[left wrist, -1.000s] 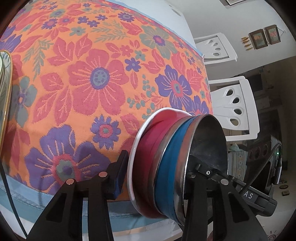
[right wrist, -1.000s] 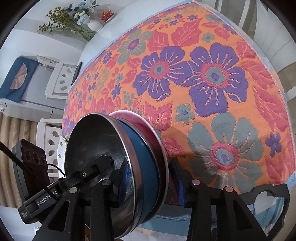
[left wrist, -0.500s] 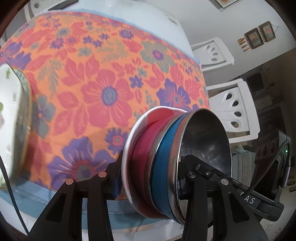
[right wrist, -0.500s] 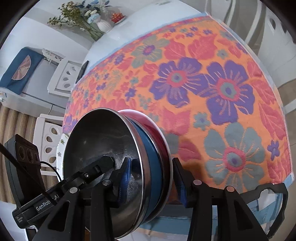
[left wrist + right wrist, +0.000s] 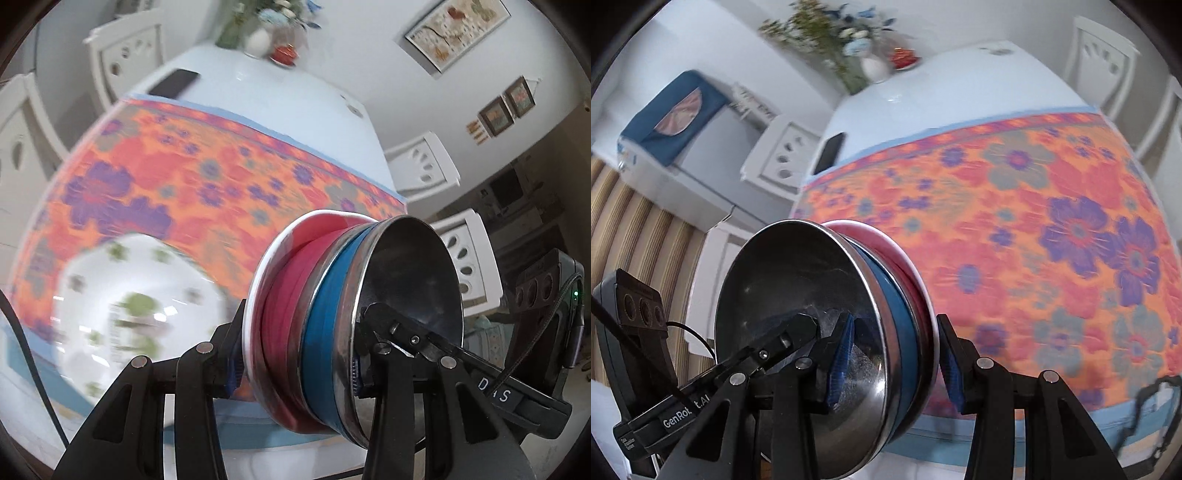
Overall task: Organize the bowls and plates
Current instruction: 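Lower the nested bowls onto the top hexagonal plate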
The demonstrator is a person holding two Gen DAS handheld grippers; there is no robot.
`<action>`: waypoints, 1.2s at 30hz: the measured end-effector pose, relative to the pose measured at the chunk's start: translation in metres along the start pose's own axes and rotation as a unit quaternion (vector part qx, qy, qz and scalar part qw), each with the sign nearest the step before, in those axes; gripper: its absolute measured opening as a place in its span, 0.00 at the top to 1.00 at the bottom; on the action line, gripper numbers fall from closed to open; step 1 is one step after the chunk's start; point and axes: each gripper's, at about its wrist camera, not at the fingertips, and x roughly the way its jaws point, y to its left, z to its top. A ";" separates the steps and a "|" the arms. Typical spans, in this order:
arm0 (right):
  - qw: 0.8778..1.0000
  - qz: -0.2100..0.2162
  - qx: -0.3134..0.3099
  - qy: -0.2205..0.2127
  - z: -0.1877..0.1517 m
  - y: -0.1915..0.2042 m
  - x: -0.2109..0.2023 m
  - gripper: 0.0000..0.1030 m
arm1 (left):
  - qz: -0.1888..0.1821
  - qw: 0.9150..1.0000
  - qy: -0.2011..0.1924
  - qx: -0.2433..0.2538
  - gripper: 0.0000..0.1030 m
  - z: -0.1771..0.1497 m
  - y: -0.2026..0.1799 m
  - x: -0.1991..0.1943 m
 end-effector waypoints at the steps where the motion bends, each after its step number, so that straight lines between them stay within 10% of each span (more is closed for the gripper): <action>1: 1.000 0.003 -0.003 0.001 0.000 0.010 0.004 0.58 | 0.004 1.000 -0.002 -0.001 0.62 0.002 0.009 -0.006; 13: 0.998 0.002 -0.016 0.057 -0.022 0.093 0.093 0.58 | 0.020 0.998 0.030 -0.043 0.63 -0.002 0.121 -0.015; 36: 0.995 -0.048 0.023 0.087 -0.034 0.087 0.134 0.58 | -0.019 0.994 0.083 -0.064 0.63 -0.008 0.163 0.025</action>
